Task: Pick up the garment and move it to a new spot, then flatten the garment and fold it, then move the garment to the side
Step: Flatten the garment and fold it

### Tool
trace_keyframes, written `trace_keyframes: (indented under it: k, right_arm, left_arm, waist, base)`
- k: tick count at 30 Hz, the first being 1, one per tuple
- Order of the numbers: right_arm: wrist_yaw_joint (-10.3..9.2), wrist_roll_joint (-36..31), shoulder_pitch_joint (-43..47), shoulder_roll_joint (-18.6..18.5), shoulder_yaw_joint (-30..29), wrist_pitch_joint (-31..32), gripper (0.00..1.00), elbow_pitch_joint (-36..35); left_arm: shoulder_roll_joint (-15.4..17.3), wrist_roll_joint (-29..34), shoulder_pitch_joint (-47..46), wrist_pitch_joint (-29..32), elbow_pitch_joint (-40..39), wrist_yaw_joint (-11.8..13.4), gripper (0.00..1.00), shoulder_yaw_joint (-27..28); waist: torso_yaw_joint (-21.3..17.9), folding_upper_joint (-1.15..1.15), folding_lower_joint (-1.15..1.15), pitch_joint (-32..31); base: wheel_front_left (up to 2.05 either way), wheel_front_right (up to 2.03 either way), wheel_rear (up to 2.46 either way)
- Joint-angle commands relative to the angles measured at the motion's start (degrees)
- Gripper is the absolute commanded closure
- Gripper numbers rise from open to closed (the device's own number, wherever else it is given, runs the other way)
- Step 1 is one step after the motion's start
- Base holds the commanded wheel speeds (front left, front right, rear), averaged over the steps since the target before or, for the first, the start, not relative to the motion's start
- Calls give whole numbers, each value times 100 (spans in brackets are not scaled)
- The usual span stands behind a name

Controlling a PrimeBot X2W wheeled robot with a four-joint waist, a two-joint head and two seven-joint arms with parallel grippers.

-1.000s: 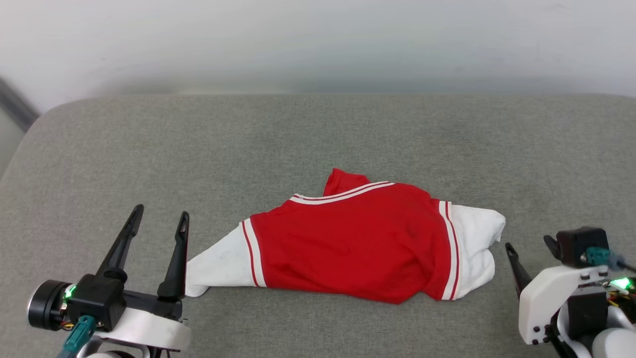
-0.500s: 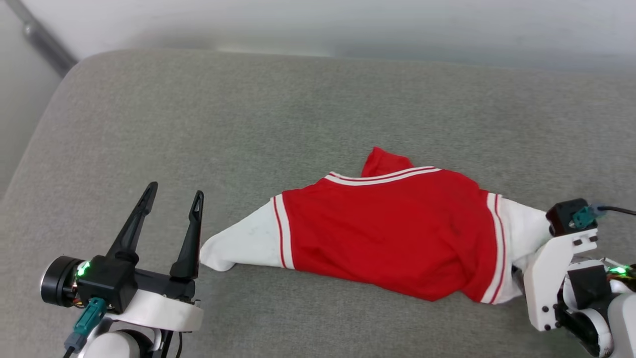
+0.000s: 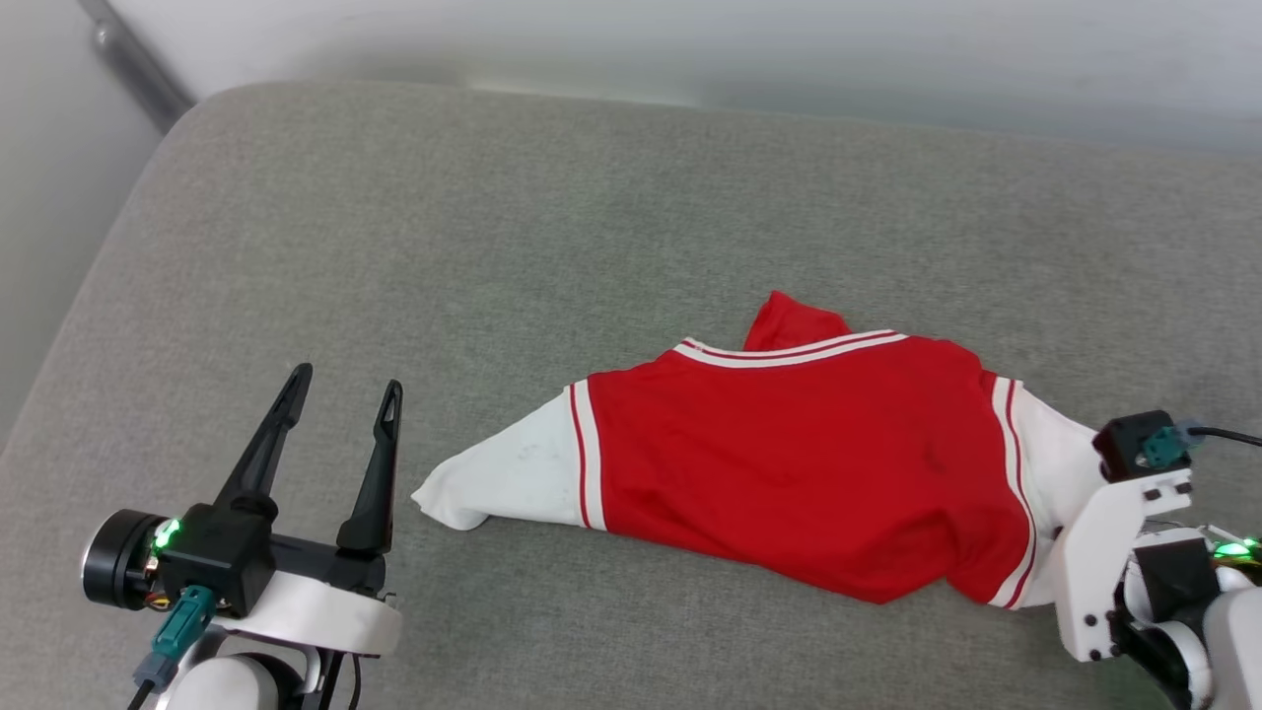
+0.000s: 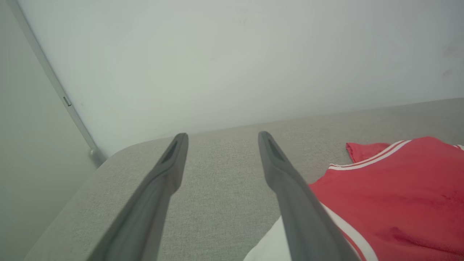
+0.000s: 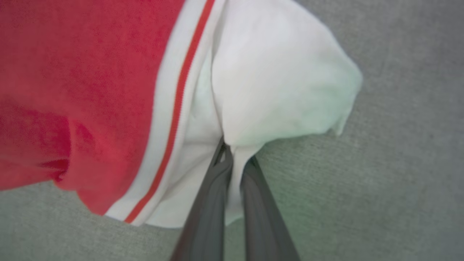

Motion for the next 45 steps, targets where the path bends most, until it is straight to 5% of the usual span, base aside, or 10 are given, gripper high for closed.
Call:
trace_keyframes:
  k: [1, 10, 16, 17, 18, 19, 33, 45]
  right_arm:
    - [-13, -95, 222, -115, -130, -3, 100, 81]
    - [-9, -369, 679, -163, -870, 49, 100, -854]
    - [-9, -399, 969, 15, -1055, 159, 100, -857]
    - [-9, -367, 1010, 70, -1077, 165, 91, -814]
    - [-9, -377, 1042, 90, -1089, 137, 53, -787]
    - [-9, -426, 1043, 121, -1144, 61, 0, -763]
    - [-7, 200, 858, 667, -1117, -2062, 0, -1630]
    - [-7, 730, 932, 872, -854, -4089, 0, -2197]
  left_arm:
    - [-23, 43, 65, -15, 10, -16, 0, 41]
    - [-89, 87, 262, -15, -6, -55, 0, 121]
    - [-91, 85, 293, -15, 43, -78, 0, 94]
    - [-101, 67, 281, -15, 49, -77, 0, 96]
    - [-105, 56, 274, -15, 58, -80, 0, 104]
    - [-103, 50, 275, -15, 67, -83, 0, 114]
    - [-14, -496, 473, 88, 320, -110, 0, -42]
    - [524, -1335, 347, 3092, -130, -10, 0, -536]
  waist:
    - [-147, 0, 0, -135]
    - [-563, 0, 0, -449]
    - [-658, 0, 0, -442]
    - [-670, 0, 0, -441]
    - [-682, 0, 0, -442]
    - [-693, 0, 0, -444]
    - [-936, 0, 0, -591]
    - [-1247, 0, 0, -138]
  base:
    - [0, 0, 0]
    - [0, 0, 0]
    - [0, 0, 0]
    - [0, 0, 0]
    - [0, 0, 0]
    - [0, 0, 0]
    - [0, 0, 0]
    - [0, 0, 0]
